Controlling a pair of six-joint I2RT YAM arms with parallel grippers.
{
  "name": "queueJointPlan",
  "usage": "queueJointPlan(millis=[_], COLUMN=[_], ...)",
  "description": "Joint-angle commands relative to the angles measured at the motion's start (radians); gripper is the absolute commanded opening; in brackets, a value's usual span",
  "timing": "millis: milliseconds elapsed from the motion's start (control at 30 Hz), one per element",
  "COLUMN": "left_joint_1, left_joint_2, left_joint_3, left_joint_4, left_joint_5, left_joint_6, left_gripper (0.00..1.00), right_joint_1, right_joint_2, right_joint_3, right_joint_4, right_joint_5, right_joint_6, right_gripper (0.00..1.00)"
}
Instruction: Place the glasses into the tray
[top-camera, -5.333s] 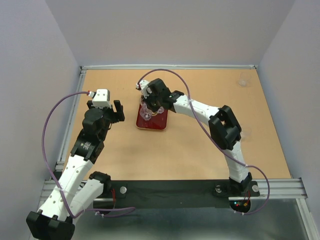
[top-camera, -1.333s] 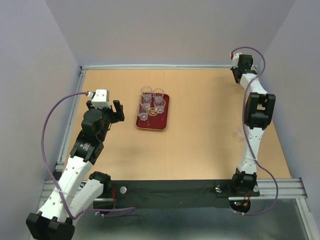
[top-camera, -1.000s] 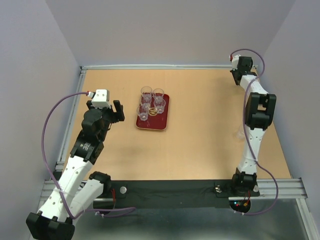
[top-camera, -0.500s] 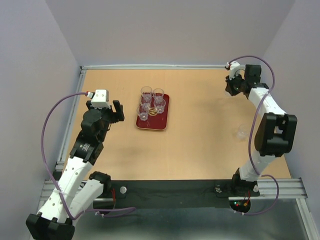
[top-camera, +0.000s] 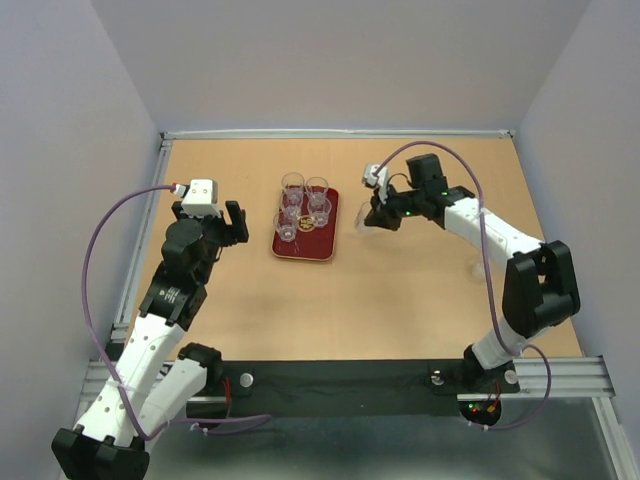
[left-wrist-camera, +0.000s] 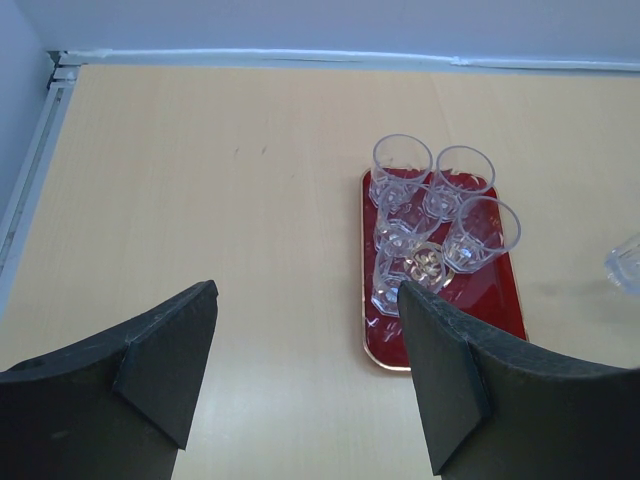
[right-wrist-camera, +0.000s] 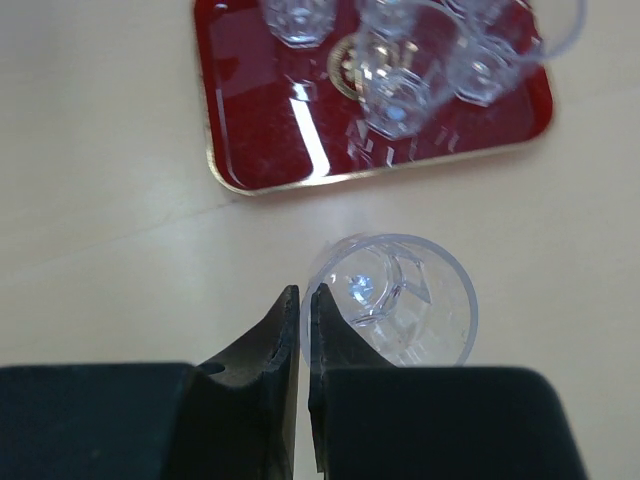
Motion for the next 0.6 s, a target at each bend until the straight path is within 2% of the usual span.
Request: queueJointPlan(millis=[0, 133, 267, 367, 567], left_joint_1=[0.000, 0.000, 0.001, 0.000, 0.000], left_joint_2=[-0.019, -0.020, -0.022, -0.022, -0.023], left_joint_3=[-0.010, -0.010, -0.008, -0.010, -0.010], left_joint_4=[0.051, 0.051, 0.051, 0.051, 0.051], left_joint_5=[-0.011, -0.014, -0.018, -0.018, -0.019], left_joint_6=[0.011, 0.011, 0.011, 0.012, 0.014], left_gripper=[0.83, 0.83, 0.84, 0.84, 0.84], right_joint_1=[0.134, 0.282, 0.374, 0.430, 0.461], right_joint_2=[-0.025, 0.052, 0.101, 0.149, 0.265], right_joint_3=[0.043, 0.124, 0.196, 0.235, 0.325], right_joint_4=[0.003, -0.014, -0.021, -0.023, -0.023], right_joint_5=[-0.002, 0.151, 0.232, 0.271, 0.370], right_joint_6=[-0.063, -0.068, -0.071, -0.071, -0.050], right_gripper=[0.00, 0.00, 0.00, 0.00, 0.01])
